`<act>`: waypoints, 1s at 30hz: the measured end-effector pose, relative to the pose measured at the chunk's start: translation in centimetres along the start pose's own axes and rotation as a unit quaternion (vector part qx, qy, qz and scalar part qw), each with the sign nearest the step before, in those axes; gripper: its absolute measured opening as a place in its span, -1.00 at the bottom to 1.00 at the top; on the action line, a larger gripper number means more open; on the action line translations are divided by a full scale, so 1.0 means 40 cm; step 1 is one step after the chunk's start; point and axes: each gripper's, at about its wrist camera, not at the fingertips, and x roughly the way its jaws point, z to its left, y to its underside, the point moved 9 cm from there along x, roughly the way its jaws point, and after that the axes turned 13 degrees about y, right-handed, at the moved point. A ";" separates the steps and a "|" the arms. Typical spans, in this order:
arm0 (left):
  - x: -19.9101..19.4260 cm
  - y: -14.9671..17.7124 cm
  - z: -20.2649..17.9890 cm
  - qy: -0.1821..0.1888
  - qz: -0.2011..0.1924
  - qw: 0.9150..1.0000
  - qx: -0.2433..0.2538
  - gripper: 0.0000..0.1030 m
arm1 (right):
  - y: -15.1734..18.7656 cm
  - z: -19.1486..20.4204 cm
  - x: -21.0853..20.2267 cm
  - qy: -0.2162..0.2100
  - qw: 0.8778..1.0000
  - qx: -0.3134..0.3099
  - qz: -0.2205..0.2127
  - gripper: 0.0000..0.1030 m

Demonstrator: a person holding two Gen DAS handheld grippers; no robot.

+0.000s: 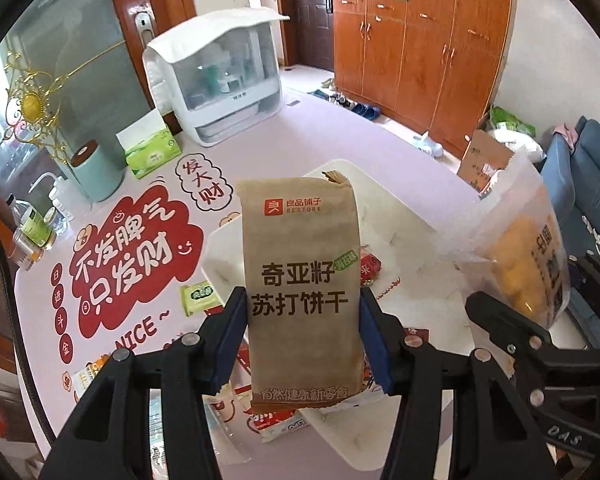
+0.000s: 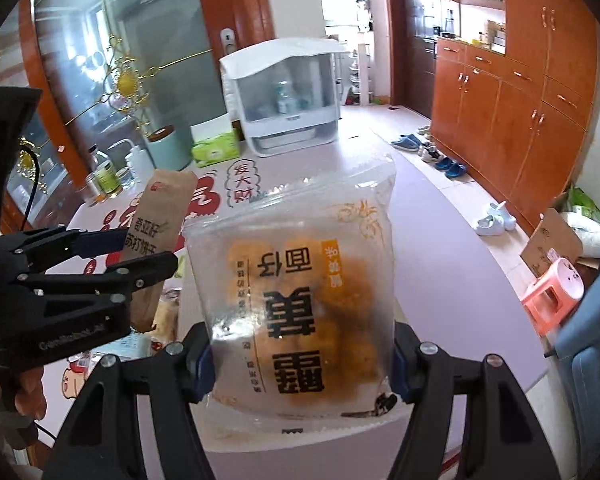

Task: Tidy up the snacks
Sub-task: 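Carry both bags over the white tray and open both grippers to drop them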

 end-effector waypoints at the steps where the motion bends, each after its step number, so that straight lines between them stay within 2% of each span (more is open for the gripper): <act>1: 0.006 -0.002 -0.001 -0.001 0.002 1.000 -0.001 0.02 | 0.003 -0.003 0.003 0.002 1.000 -0.001 -0.001 0.31; 12: 0.060 -0.011 0.016 -0.017 0.021 1.000 -0.010 0.03 | 0.031 -0.013 0.043 0.017 1.000 -0.012 0.016 0.35; 15: 0.068 -0.010 0.021 -0.021 0.025 0.999 -0.009 0.04 | 0.035 -0.010 0.048 0.018 1.000 -0.018 0.018 0.42; 16: 0.069 -0.009 0.023 -0.025 0.024 0.999 -0.009 0.09 | 0.036 -0.008 0.049 0.019 0.999 -0.020 0.019 0.51; 19: 0.062 -0.009 0.023 -0.033 0.019 0.999 -0.008 0.72 | 0.035 0.001 0.047 0.020 0.999 -0.026 0.012 0.59; 20: 0.056 -0.010 0.022 -0.038 0.013 0.999 -0.005 0.80 | 0.035 0.002 0.046 0.021 0.999 -0.027 0.011 0.60; 24: 0.048 -0.008 0.026 -0.055 0.010 0.998 0.006 0.81 | 0.036 0.007 0.047 0.027 0.999 -0.032 0.008 0.60; 30: 0.045 0.013 0.046 -0.052 0.017 0.998 -0.017 0.82 | 0.041 0.019 0.044 0.022 0.999 -0.038 0.010 0.61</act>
